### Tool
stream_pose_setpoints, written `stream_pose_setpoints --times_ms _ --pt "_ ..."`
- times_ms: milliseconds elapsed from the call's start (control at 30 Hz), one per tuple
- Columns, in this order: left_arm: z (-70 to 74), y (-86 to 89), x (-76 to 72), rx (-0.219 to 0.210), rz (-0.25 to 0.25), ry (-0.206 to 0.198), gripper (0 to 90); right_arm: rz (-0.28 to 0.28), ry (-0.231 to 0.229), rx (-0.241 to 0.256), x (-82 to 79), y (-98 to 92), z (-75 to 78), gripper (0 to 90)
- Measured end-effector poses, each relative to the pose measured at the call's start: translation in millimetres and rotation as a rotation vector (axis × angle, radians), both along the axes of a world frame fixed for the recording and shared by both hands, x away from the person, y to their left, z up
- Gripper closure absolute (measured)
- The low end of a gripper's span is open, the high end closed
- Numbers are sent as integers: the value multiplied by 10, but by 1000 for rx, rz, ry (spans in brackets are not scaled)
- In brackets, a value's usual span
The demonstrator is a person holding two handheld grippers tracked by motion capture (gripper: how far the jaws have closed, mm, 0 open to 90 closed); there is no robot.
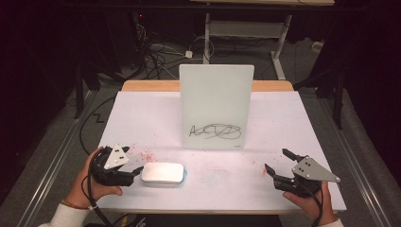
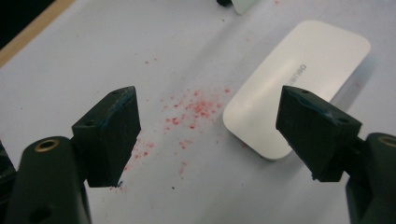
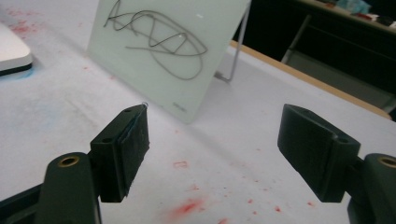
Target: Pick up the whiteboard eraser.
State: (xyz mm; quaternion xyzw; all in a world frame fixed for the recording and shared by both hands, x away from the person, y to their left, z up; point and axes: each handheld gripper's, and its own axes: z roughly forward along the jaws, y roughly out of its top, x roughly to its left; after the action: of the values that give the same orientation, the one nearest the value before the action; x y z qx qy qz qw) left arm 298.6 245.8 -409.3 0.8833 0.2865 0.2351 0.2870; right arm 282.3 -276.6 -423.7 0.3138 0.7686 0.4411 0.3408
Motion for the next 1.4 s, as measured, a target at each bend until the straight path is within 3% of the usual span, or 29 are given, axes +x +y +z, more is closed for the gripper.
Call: stream_pose_setpoints --times_ms 67,100,167,200,267,333,433,633,1000,1400 --pt "0 -61 23 22 -38 42 208 10 7 -7 8 15 -11 254" --pt "-23 -141 59 46 -91 97 209 17 23 -19 16 42 -36 255" --pt "-40 -192 73 66 -112 119 208 31 35 -29 22 66 -63 255" --pt "-57 -283 111 94 -164 162 209 33 44 -36 21 83 -76 255" --pt "-59 -331 129 108 -183 170 208 42 47 -43 22 97 -87 255" --pt "-47 -458 184 129 -241 199 207 58 59 -60 20 138 -110 255" --pt "-51 -531 228 153 -268 207 204 69 62 -68 15 162 -122 255" --pt "-173 -731 365 211 -345 265 204 97 72 -80 18 201 -158 255" --pt "-371 -928 494 279 -395 299 201 128 93 -109 18 246 -203 260" --pt "-369 -838 552 225 -453 328 246 162 106 -115 15 272 -230 265"
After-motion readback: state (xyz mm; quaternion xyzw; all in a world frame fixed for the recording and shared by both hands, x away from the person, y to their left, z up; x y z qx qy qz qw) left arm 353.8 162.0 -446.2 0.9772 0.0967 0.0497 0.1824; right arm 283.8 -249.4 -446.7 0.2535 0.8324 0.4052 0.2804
